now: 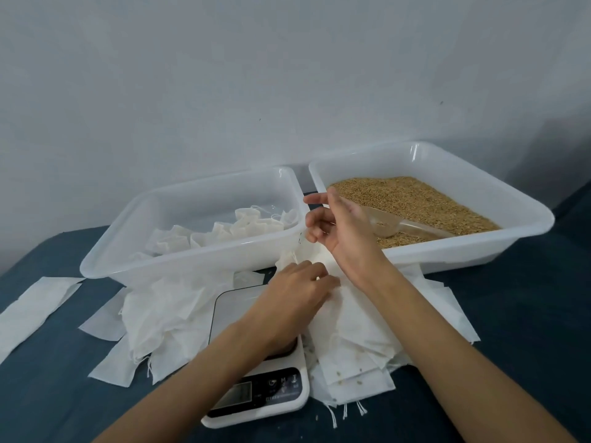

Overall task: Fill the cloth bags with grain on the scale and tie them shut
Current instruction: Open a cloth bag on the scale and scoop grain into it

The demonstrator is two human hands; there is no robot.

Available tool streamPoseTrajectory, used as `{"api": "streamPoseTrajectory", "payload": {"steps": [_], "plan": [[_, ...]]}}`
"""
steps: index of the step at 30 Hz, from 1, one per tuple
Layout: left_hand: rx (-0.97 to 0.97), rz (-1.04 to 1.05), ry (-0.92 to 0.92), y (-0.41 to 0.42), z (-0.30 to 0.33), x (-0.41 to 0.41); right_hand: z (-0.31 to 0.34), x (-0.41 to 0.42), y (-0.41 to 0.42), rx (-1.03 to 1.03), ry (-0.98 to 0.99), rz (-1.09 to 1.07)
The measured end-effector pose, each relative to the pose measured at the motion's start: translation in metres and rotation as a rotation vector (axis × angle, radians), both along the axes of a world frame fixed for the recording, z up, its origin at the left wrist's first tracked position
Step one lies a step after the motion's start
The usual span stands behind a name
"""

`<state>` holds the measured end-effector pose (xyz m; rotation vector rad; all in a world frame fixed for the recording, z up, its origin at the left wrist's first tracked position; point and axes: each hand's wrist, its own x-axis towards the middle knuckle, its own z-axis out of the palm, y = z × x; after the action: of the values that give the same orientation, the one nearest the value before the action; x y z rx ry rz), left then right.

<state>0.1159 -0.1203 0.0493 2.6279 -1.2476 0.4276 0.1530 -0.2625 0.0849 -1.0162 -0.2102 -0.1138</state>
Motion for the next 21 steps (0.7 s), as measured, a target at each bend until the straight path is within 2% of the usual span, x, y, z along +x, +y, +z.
{"api": "streamPoseTrajectory", "payload": {"steps": [4, 11, 16, 18, 21], "plan": [[-0.024, -0.033, 0.04, 0.003, 0.0, -0.001, 0.0, 0.001, -0.002, 0.019, 0.004, 0.026], [-0.204, -0.041, 0.033, 0.007, 0.003, 0.001, -0.001, 0.002, -0.002, 0.016, 0.003, 0.041], [-0.309, -0.016, 0.153, 0.012, 0.0, 0.005, -0.003, 0.004, -0.002, -0.032, -0.011, 0.044], [-0.351, -0.032, 0.15, 0.015, 0.002, 0.006, -0.003, 0.003, -0.002, -0.041, -0.014, 0.051], [-0.488, -0.001, 0.189, 0.025, 0.006, 0.008, -0.002, 0.002, -0.001, -0.107, -0.016, 0.05]]}}
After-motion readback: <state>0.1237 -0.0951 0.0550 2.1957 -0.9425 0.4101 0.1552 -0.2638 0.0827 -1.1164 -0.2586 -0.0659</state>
